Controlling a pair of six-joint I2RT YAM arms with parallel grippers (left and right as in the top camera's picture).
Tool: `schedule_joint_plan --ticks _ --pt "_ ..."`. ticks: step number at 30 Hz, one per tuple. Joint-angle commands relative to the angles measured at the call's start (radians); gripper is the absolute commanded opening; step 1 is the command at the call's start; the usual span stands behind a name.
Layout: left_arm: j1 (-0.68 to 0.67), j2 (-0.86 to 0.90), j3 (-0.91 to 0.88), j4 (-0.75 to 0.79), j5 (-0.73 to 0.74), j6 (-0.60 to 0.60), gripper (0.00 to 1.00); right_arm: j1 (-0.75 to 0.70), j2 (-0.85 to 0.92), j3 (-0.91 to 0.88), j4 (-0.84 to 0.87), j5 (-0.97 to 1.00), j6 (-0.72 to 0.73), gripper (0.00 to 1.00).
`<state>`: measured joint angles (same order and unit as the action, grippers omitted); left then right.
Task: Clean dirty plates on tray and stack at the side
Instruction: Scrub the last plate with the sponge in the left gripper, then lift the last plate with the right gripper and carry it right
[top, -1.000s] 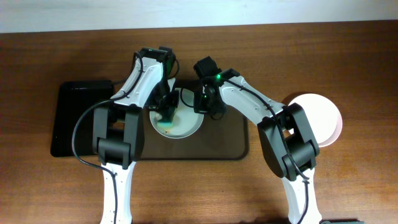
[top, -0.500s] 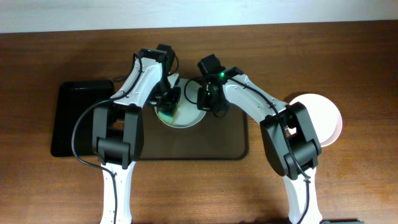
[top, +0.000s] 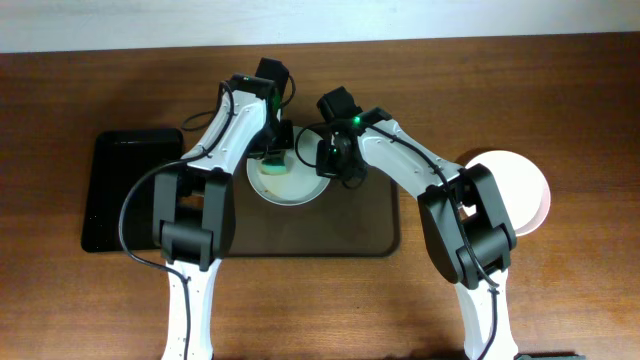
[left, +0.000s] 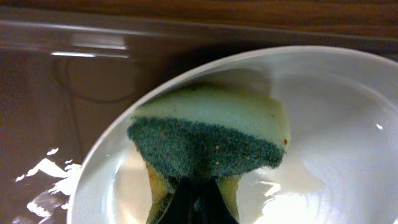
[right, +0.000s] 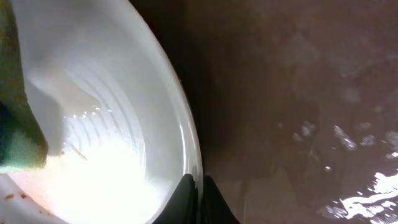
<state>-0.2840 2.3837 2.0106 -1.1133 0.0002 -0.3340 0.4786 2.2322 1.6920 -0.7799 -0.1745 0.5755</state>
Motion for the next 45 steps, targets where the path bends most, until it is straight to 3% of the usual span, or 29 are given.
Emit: schedule_joint_plan --ticks 1,7,9,16,24,27,30,38,45 --pt "0.025 0.043 0.120 -0.107 -0.159 -0.040 0.01 0.012 0.015 -0.007 -0.012 -0.002 -0.019 0.04" --pt "0.059 0.043 0.314 -0.368 -0.122 -0.039 0.01 0.012 0.015 -0.007 -0.012 -0.002 -0.019 0.04" --pt "0.078 0.043 0.370 -0.443 -0.037 0.011 0.01 0.012 0.015 -0.007 -0.012 -0.002 -0.019 0.04" --pt "0.140 0.043 0.431 -0.481 0.154 0.090 0.01 0.005 -0.090 -0.004 -0.060 0.002 -0.138 0.04" --pt "0.160 0.044 0.430 -0.449 0.225 0.104 0.01 0.043 -0.404 -0.004 -0.248 0.537 -0.138 0.04" --pt "0.163 0.044 0.430 -0.407 0.329 0.105 0.01 0.099 -0.459 -0.004 -0.318 0.787 -0.137 0.04" --pt "0.163 0.044 0.430 -0.380 0.338 0.104 0.01 0.180 -0.459 -0.005 -0.387 1.015 -0.075 0.04" --pt "0.163 0.044 0.429 -0.360 0.337 0.105 0.01 0.337 -0.459 -0.005 -0.418 1.336 -0.009 0.04" --pt "0.163 0.044 0.429 -0.352 0.337 0.105 0.01 0.387 -0.459 -0.007 -0.448 1.462 -0.009 0.04"
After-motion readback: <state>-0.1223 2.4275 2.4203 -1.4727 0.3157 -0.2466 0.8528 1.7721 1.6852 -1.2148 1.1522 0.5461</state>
